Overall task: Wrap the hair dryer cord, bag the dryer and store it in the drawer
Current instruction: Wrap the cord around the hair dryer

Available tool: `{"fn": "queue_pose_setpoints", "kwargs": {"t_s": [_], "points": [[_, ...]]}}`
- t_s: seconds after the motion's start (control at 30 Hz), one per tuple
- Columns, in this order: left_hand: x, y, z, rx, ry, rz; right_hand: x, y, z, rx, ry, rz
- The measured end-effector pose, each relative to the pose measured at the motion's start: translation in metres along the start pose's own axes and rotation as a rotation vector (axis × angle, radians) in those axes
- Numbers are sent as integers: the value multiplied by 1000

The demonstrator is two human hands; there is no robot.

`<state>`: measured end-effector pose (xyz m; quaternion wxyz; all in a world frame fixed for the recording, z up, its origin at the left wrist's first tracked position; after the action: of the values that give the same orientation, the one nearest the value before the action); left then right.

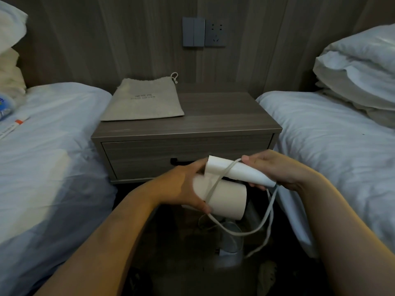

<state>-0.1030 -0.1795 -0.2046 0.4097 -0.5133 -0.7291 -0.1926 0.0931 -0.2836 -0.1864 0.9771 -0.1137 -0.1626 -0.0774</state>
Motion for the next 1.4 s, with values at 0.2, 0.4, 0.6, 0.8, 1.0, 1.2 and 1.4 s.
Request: {"fn": "queue_pose_setpoints", "kwargs": {"t_s": [0.2,0.4,0.6,0.8,1.0,1.2,1.4], "points": [[-20,1,-20,-83,376,-3,8,-1,-10,-100,38,-61],[-37,11,-14,-270,628,-91,17,2,-20,-199,29,-80],[-30,9,-10,-177,355,-103,27,8,-31,-273,656,112],[-15,4,-12,-122,-93,-207,24,24,-39,-10,937,68],[-17,6,-17,-88,-375,-237,5,31,-41,-41,499,-131],[-10,7,-13,8,-380,-375,-14,25,-41,-156,341,-45],[5,-2,-8,74,-44,-499,-13,24,-24,-158,796,89]]}}
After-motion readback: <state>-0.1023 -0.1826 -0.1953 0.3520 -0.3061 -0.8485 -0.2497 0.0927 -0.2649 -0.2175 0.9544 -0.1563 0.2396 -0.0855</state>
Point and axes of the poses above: each hand's wrist, its own y-axis towards the middle knuckle, its own x-axis out of the back of the hand, z = x × y, the point moved 3 cm from there along y, towards the middle knuckle, and after that the axes turned 7 degrees about y, right-handed, at the moved point
